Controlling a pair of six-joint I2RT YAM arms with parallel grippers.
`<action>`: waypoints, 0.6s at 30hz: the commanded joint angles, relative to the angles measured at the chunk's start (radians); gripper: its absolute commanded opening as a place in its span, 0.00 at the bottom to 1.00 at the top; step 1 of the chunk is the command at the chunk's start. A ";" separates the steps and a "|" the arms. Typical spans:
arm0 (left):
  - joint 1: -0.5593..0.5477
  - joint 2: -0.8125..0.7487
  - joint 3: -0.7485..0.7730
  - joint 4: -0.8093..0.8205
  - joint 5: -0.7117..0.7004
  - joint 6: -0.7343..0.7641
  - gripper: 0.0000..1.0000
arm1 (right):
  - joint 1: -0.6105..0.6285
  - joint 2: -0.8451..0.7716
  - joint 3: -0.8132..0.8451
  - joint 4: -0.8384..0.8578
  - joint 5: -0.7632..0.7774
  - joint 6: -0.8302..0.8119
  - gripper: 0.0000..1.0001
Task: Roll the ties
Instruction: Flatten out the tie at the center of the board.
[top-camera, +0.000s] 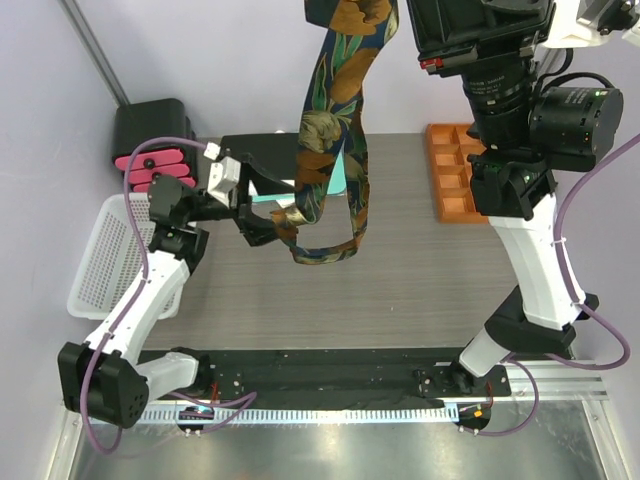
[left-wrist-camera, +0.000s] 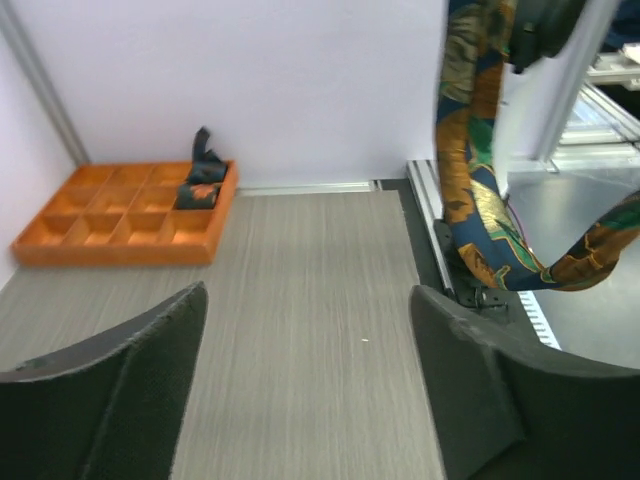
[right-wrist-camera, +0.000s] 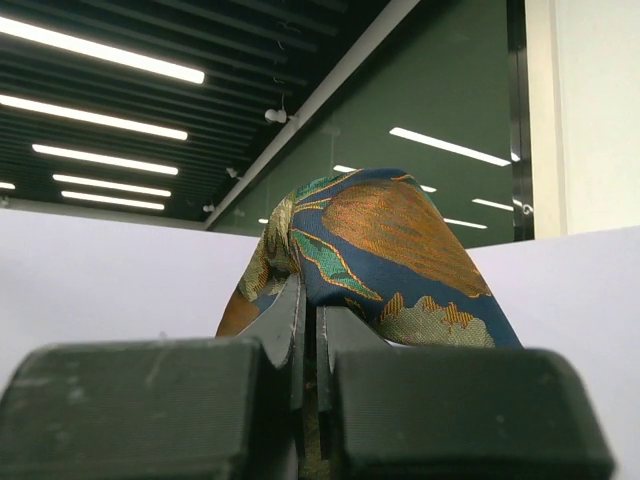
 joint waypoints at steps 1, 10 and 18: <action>-0.054 -0.038 0.024 0.105 0.078 -0.020 0.77 | 0.006 0.036 0.068 0.073 0.014 0.080 0.01; -0.226 -0.104 0.035 0.084 0.101 0.149 0.72 | 0.006 0.082 0.150 0.093 0.048 0.129 0.01; -0.304 -0.090 0.018 0.074 0.135 0.216 0.70 | 0.006 0.109 0.197 0.096 0.068 0.135 0.01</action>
